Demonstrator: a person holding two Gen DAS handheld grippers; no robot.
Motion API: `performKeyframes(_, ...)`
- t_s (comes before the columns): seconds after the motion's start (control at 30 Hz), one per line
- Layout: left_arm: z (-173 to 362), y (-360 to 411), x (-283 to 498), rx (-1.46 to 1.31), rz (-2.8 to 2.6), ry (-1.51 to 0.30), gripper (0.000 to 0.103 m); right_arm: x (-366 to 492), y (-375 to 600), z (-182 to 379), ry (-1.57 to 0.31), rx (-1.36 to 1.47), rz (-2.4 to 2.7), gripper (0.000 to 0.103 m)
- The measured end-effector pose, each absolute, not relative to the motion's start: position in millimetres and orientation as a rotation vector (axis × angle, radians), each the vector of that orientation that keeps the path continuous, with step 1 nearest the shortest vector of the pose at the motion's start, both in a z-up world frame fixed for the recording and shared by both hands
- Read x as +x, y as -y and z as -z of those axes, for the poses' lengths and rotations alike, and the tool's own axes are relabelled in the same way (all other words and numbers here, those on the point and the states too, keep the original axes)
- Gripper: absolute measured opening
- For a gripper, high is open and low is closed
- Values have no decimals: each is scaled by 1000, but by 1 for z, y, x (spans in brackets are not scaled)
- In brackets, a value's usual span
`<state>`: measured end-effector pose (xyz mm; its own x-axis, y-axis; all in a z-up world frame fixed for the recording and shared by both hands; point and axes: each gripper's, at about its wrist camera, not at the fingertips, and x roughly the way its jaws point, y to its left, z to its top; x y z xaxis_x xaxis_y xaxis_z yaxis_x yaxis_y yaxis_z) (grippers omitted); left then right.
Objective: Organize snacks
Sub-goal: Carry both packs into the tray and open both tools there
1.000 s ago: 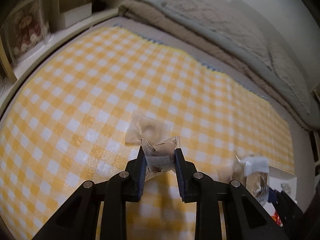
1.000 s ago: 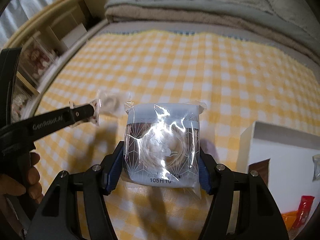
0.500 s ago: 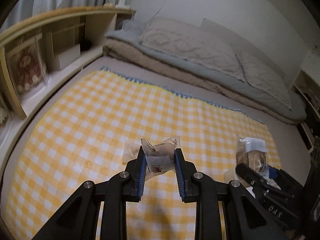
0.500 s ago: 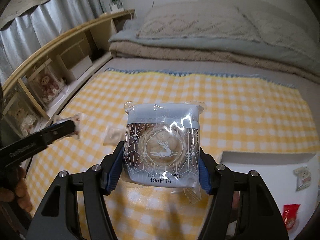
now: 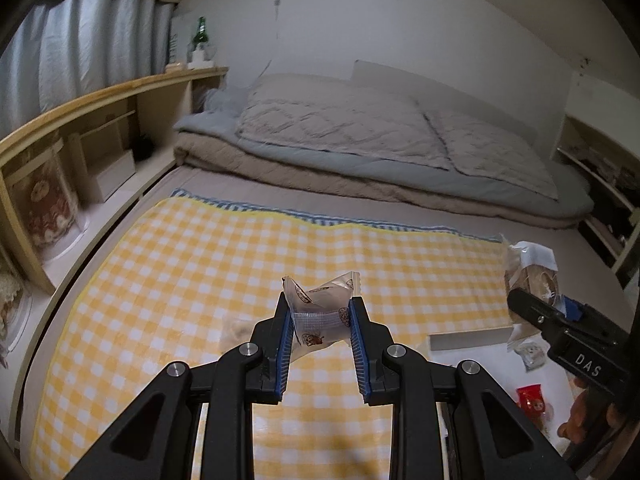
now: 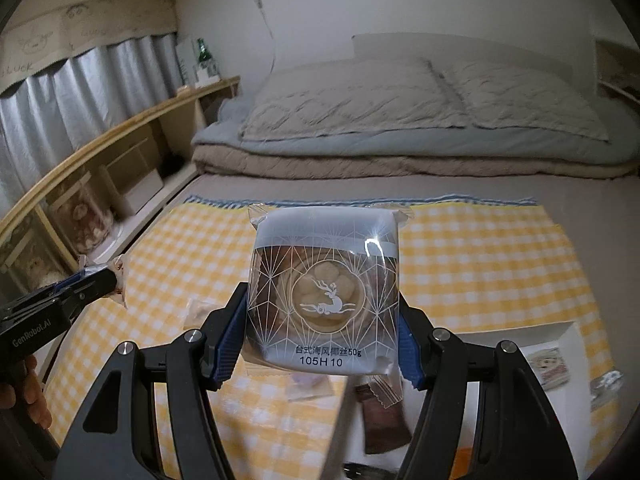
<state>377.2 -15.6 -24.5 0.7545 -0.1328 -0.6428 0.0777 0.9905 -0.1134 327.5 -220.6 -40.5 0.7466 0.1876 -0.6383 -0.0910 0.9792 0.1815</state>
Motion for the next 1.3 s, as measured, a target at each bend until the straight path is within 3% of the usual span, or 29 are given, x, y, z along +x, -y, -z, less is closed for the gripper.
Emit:
performKeyframes(0.7, 32, 166, 387, 53, 284, -730, 26, 274, 359, 33, -694, 184, 30, 65)
performKeyframes(1.3, 128, 253, 480, -39, 468, -1040, 26, 285, 430, 88, -832, 259, 95, 65)
